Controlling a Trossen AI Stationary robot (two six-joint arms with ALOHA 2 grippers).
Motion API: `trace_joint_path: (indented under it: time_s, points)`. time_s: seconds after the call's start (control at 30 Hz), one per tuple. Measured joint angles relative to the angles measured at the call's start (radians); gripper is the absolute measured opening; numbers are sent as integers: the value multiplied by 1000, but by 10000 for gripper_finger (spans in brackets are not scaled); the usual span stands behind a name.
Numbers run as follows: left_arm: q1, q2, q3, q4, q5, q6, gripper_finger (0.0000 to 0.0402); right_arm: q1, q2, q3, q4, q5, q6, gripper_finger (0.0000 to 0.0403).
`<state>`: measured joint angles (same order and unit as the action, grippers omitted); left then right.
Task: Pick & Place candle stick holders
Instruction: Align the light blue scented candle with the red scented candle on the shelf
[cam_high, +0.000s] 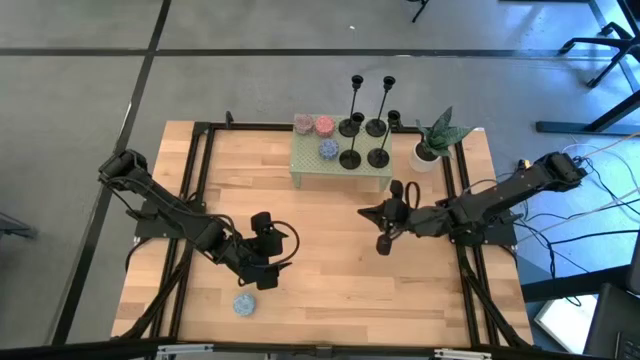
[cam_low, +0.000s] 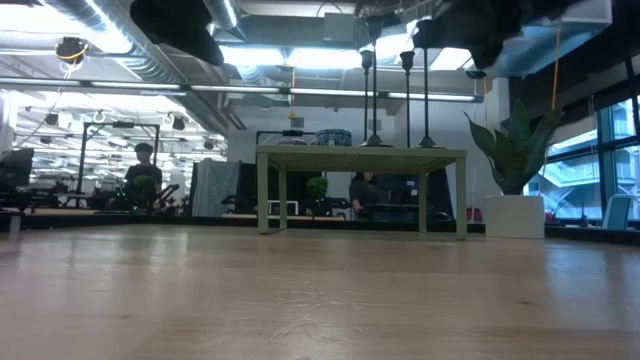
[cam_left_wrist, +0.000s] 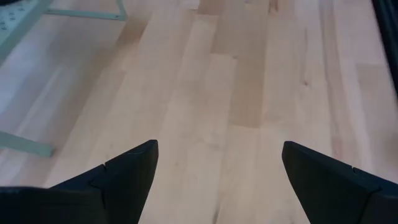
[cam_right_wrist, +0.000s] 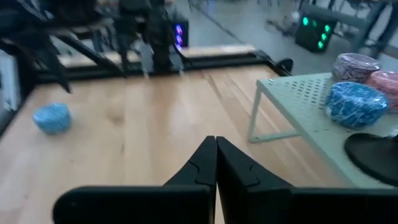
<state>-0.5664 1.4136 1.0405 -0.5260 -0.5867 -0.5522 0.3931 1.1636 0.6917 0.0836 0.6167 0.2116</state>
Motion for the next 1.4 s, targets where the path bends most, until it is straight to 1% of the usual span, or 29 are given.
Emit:
trace_joint_path:
  time_s: [0.03, 0.1, 0.17, 0.2, 0.27, 0.4, 0.53, 0.67, 0.83, 1.0, 1.13, 1.23, 1.4]
  points:
    - [6, 0, 0, 0, -1, 4, 341, 7, -12, -44, 69, 0, -8, 4]
    - [19, 0, 0, 0, 25, -39, 341, 11, -16, -110, 205, 0, -11, 4]
    - [30, 0, 0, -1, 95, -125, 341, 11, -15, -158, 289, 0, -10, 4]
    - [35, 0, 0, -2, 150, -153, 341, 11, -13, -173, 307, -1, -10, 4]
    - [46, 0, 0, -9, 235, -158, 341, 10, -12, -191, 313, -8, -10, 4]
    - [50, 0, 0, -8, 343, -158, 341, 11, -12, -194, 317, -11, -7, 4]
    - [-4, 12, 0, -8, 457, -146, 340, 11, -12, -195, 316, -22, -10, 4]
    - [-78, 59, 0, -30, 475, -213, 340, 11, -12, -195, 310, -42, -11, 4]
    - [-158, 138, 0, -52, 494, -366, 340, 11, -11, -195, 308, -42, -11, 11]
    - [-213, 212, 0, -100, 550, -502, 340, 11, -11, -195, 308, -42, -11, 15]
    - [-232, 265, 0, -148, 609, -573, 340, 11, -11, -195, 315, -42, -10, 15]
    - [-239, 303, 0, -154, 633, -610, 340, 11, -11, -195, 317, -42, -7, 15]
    - [-239, 342, 0, -147, 651, -614, 340, 11, -11, -195, 317, -42, -7, 15]
